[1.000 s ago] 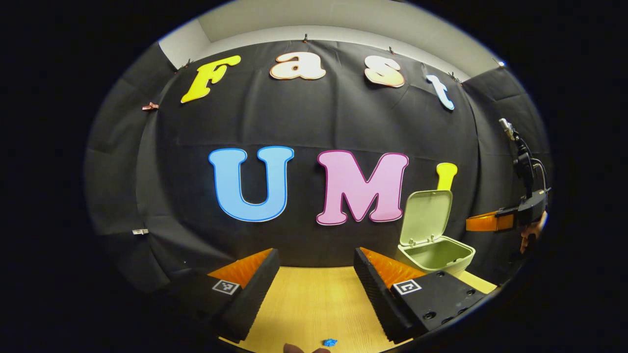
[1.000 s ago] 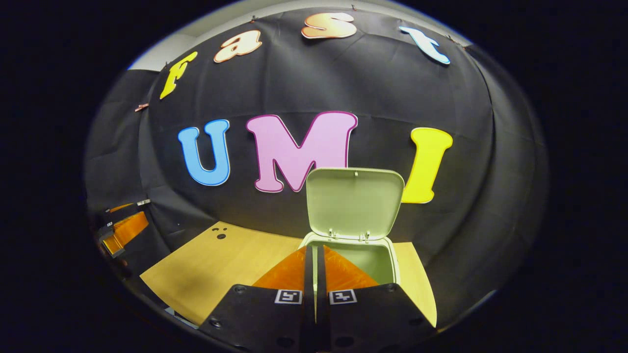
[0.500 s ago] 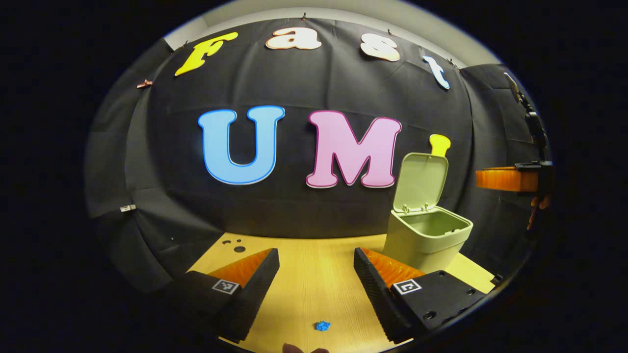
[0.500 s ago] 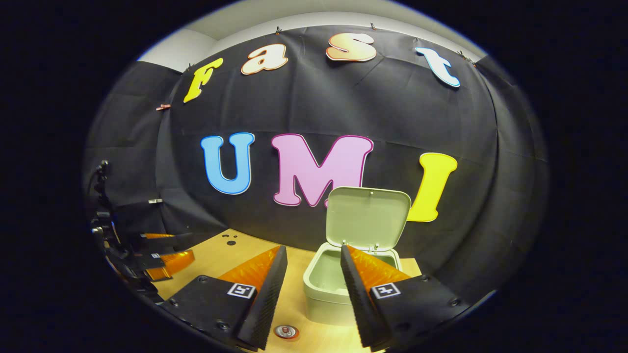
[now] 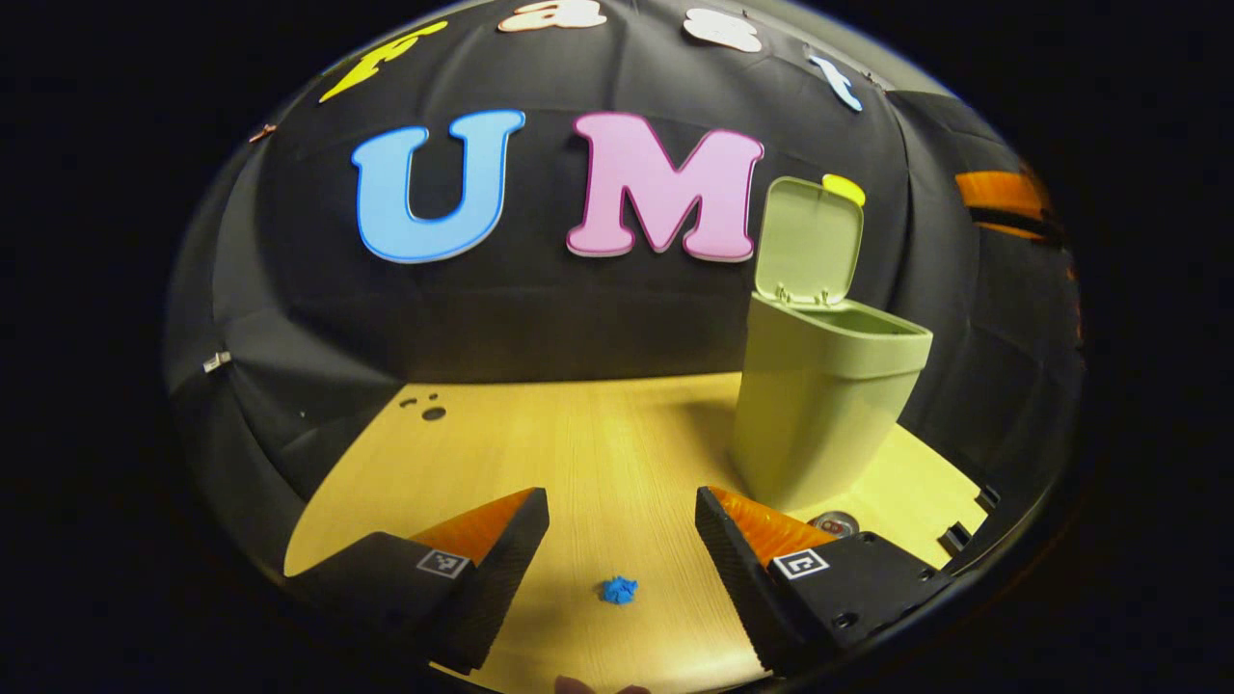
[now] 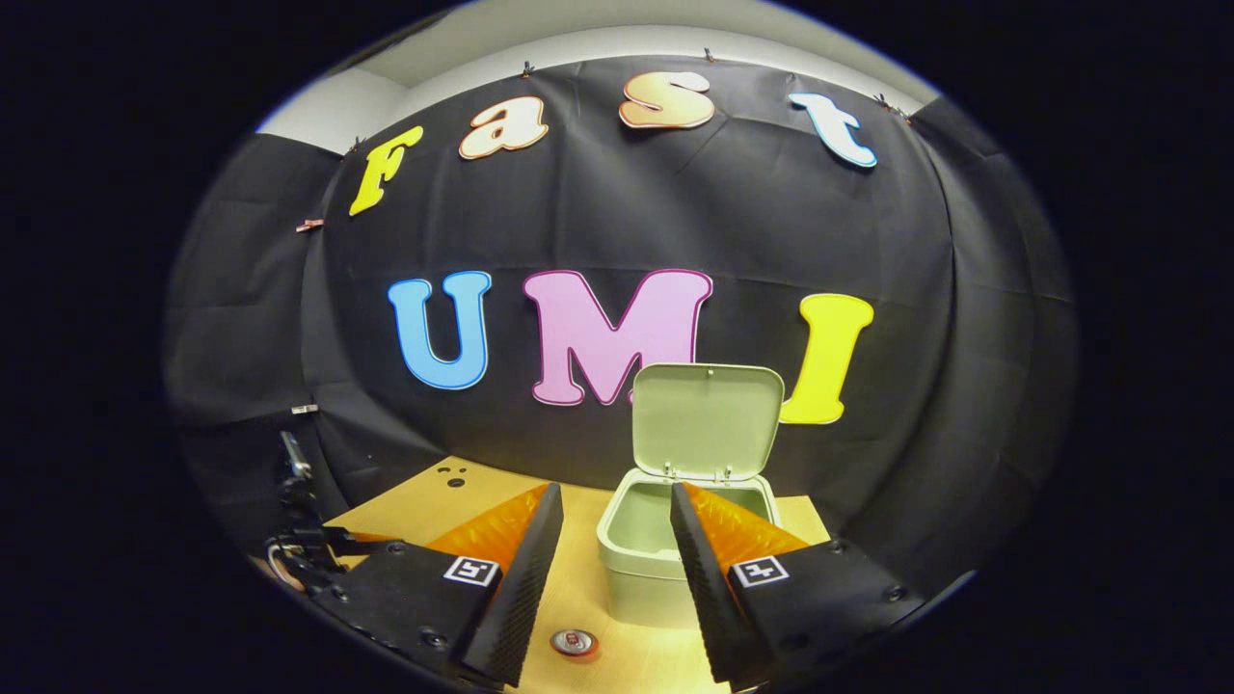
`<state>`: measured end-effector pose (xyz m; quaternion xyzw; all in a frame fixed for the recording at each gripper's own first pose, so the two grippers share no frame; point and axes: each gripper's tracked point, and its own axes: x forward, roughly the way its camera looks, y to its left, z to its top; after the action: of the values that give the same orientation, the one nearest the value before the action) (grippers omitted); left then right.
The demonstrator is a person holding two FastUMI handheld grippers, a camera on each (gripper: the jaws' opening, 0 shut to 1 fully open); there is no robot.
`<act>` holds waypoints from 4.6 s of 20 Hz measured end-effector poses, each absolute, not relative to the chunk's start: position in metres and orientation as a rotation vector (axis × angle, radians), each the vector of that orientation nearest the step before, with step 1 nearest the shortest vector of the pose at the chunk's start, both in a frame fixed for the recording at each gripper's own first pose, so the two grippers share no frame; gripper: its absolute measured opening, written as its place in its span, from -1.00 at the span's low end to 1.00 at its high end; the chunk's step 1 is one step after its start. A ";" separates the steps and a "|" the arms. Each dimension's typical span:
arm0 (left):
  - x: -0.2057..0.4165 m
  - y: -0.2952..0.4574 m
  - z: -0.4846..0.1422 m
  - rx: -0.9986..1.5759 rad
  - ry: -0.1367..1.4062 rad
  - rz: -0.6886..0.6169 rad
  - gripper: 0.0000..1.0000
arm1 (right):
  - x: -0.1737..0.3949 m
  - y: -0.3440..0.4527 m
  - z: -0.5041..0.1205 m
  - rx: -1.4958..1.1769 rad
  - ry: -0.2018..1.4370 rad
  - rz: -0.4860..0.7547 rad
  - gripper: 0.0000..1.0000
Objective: Press the lid of the desktop garbage bin to open it, pick up the crumpled paper on the desktop and throw it into the bin, then pick up the pop can on the desktop and drop it into the bin, and finally close the garbage bin lid.
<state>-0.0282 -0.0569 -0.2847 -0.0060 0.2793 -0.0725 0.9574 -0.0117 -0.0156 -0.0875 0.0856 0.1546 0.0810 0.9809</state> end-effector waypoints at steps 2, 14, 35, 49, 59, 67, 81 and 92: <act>-0.031 -0.059 -0.311 -0.004 0.617 -0.153 0.96 | -0.018 -0.020 -0.088 0.172 0.317 0.147 0.45; -0.037 -0.060 -0.448 -0.013 0.914 -0.120 0.86 | -0.043 -0.044 -0.090 0.166 0.359 0.073 0.45; -0.028 -0.072 -0.461 0.032 0.928 -0.274 -0.21 | -0.046 -0.044 -0.091 0.192 0.372 0.067 0.45; 0.065 -0.140 -0.201 -0.070 0.410 -0.447 -0.22 | -0.046 -0.054 -0.092 0.265 0.338 0.065 0.44; 0.116 -0.234 -0.092 -0.076 0.215 -0.632 -0.22 | -0.059 -0.064 -0.105 0.275 0.372 0.034 0.56; 0.134 -0.294 -0.126 -0.061 0.306 -0.723 -0.21 | -0.074 -0.073 -0.115 0.269 0.411 -0.010 0.56; 0.131 -0.316 -0.179 0.013 0.416 -0.765 0.27 | -0.084 -0.072 -0.129 0.286 0.445 -0.025 0.56; 0.094 -0.232 -0.155 -0.047 0.397 -0.644 0.63 | -0.094 0.000 -0.205 0.206 0.606 0.218 0.56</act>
<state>0.0942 -0.2319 -0.1555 -0.0229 0.1939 -0.3143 0.9290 -0.0940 0.0000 -0.2054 0.1011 0.2971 0.1069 0.9434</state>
